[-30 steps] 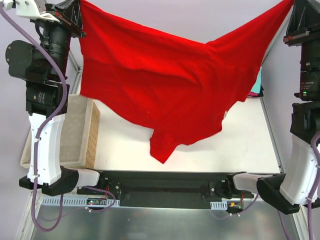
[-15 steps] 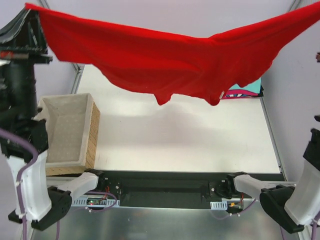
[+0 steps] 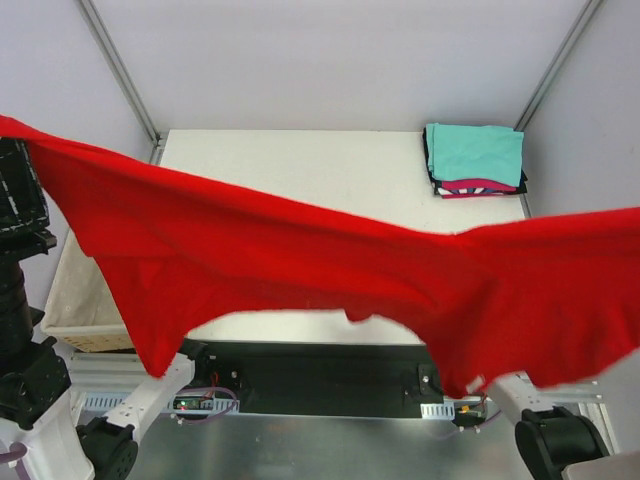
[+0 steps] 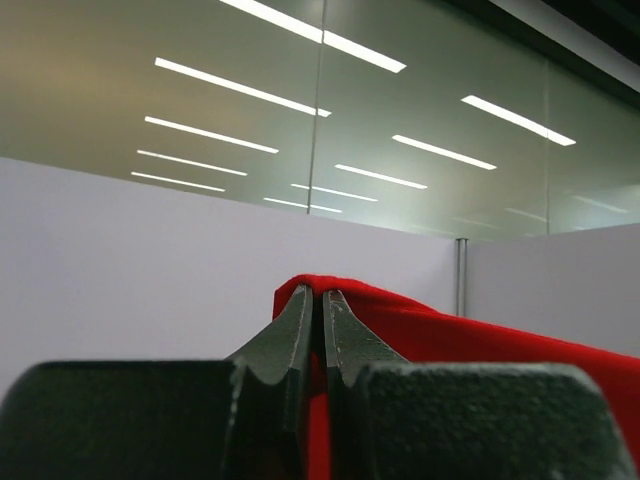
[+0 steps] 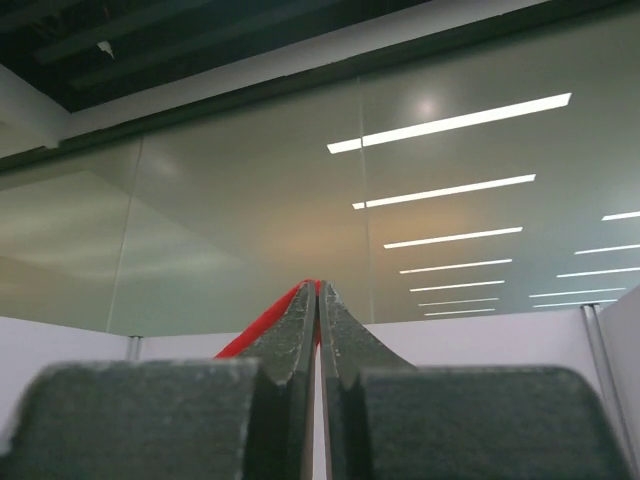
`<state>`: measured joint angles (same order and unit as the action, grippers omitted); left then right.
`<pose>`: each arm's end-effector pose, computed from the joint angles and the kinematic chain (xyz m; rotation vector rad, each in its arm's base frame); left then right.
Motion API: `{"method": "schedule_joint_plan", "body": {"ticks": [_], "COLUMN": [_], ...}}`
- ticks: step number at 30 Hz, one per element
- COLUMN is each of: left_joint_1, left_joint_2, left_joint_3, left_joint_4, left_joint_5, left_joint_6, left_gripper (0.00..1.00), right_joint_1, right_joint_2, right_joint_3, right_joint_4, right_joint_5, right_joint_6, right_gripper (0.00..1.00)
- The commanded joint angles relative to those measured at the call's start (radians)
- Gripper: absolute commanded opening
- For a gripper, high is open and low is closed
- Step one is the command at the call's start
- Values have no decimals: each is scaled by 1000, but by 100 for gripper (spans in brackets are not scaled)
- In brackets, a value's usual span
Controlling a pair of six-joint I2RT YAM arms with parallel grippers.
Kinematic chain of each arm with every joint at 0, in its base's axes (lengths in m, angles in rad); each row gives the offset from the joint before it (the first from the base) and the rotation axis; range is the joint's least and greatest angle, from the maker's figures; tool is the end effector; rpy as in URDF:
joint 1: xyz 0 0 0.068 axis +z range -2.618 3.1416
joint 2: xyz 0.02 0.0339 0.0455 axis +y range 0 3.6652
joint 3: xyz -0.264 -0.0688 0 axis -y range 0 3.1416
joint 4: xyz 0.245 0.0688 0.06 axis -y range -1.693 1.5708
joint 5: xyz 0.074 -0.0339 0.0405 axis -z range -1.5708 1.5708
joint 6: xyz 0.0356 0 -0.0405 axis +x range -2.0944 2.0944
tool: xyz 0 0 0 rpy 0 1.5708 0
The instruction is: Fold and stack the t-shirts
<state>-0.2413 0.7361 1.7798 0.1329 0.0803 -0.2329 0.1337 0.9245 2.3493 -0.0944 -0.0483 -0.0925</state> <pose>-0.0611 0.0121 0.6338 0.0817 0.3976 -0.4836 -0.1356 -0.0165 0.6818 -0.0749 0.2334 0.0468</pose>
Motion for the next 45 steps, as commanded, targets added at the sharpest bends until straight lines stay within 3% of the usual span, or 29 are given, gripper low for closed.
{"method": "schedule_joint_plan", "body": {"ticks": [1,4,6,8,9,10,12,13,14,15,16,18,19,21,23,24,26,28,29,30,32,33,37,39,40,41,43,45], "left_joint_1": [2,0,2,0,0,0,0,2,2,0,0,0,0,0,0,0,0,0,0,0,2,2,2,-1,-3,-3,-3,-3], "left_joint_2": [11,119,274,295,231,186,134,176,245,364,379,276,222,99,85,120,199,347,367,337,248,144,31,74,124,269,394,440], "left_joint_3": [-32,-45,39,89,46,-96,-187,-72,52,178,267,174,17,-100,-83,-56,80,317,345,340,154,73,-60,-39,109,221,463,443], "left_joint_4": [16,16,-125,-194,-82,15,207,151,22,-183,-194,-77,126,256,181,141,-24,-201,-232,-189,9,245,306,248,55,-58,-291,-289], "left_joint_5": [35,-20,-34,62,81,72,-11,-133,-131,-81,46,189,203,172,78,-62,-210,-129,-32,69,281,308,204,6,-23,-31,5,65], "left_joint_6": [-51,-20,-8,-51,-69,-81,-34,-8,53,49,32,-87,-101,-105,-36,-5,88,87,37,-17,-124,-156,-158,-106,-36,-13,-3,-28], "left_gripper": [0,0,0,0,0,0,0,0,0,0,0,0,0,0,0,0,0,0,0,0,0,0,0,0,0,0,0,0], "right_joint_1": [-29,-39,-34,-34,-34,-36,-36,-34,-34,-36,-26,-25,-28,-29,-31,-31,-31,-31,-31,-31,-31,-31,-31,-31,-31,-31,-29,-31], "right_joint_2": [60,177,246,225,196,125,97,143,193,233,250,185,141,38,28,65,120,155,146,133,85,77,79,89,92,96,97,94], "right_joint_3": [-39,-42,-36,-114,-154,-206,-249,-205,-51,20,45,-51,-121,-276,-275,-224,-158,-124,-143,-171,-245,-246,-226,-222,-220,-220,-220,-219], "right_joint_4": [39,-2,-73,-59,-29,14,87,72,-9,-52,-76,-32,5,135,109,81,-22,-62,-44,-21,33,33,21,19,21,21,19,13], "right_joint_5": [-62,-70,-62,-115,-128,-131,-90,-70,-33,-30,-38,-114,-140,-160,-101,-76,-48,-74,-106,-114,-111,-108,-110,-113,-114,-116,-117,-111], "right_joint_6": [126,157,162,171,172,166,113,97,61,42,45,86,140,154,102,71,42,62,88,89,88,86,80,88,89,108,114,105], "right_gripper": [1,1,1,1,1,1,1,1,1,1,1,1,1,1,1,1,1,1,1,1,1,1,1,1,1,1,1,1]}}
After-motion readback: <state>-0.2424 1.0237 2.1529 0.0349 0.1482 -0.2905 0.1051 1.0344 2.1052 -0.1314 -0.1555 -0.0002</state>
